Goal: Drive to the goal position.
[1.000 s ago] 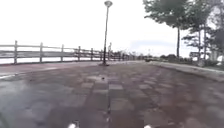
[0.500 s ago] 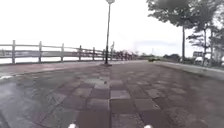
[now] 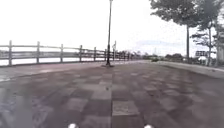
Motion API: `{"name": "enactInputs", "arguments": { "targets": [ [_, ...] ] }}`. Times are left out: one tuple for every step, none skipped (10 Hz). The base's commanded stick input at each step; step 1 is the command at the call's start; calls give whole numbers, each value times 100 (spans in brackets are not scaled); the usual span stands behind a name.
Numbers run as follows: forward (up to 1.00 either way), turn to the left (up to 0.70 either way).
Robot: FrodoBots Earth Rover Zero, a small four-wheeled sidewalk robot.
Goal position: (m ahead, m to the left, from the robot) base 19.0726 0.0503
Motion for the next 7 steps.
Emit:
{"name": "enactInputs", "arguments": {
  "targets": [
    [85, -33],
    [85, -33],
    [85, -33],
    [85, -33],
    [85, -33],
    [85, -33],
    [85, -26]
  ]
}}
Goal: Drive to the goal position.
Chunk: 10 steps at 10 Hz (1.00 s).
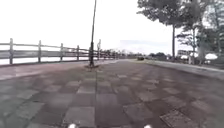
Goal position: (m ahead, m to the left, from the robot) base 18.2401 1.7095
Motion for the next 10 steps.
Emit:
{"name": "enactInputs", "arguments": {
  "targets": [
    [85, 1],
    [85, 1],
    [85, 1],
    [85, 1],
    [85, 1],
    [85, 1],
    [85, 1],
    [85, 1],
    [85, 1],
    [85, 1]
  ]
}}
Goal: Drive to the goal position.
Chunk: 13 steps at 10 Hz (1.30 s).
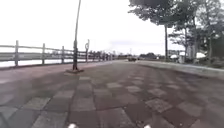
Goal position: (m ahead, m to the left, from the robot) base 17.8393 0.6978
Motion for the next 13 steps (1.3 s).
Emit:
{"name": "enactInputs", "arguments": {
  "targets": [
    [85, 1],
    [85, 1],
    [85, -17],
    [85, -25],
    [85, -32],
    [85, -33],
    [85, -33],
    [85, -33],
    [85, -25],
    [85, -10],
    [85, 1],
    [85, 1],
    [85, 1]
  ]
}}
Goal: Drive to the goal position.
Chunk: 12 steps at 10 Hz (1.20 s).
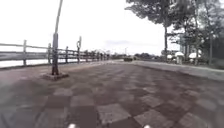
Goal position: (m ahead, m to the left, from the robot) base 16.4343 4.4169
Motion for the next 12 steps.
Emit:
{"name": "enactInputs", "arguments": {
  "targets": [
    [85, 1],
    [85, 1],
    [85, 1],
    [85, 1],
    [85, 1],
    [85, 1],
    [85, 1],
    [85, 1],
    [85, 1],
    [85, 1],
    [85, 10],
    [85, 24]
  ]
}}
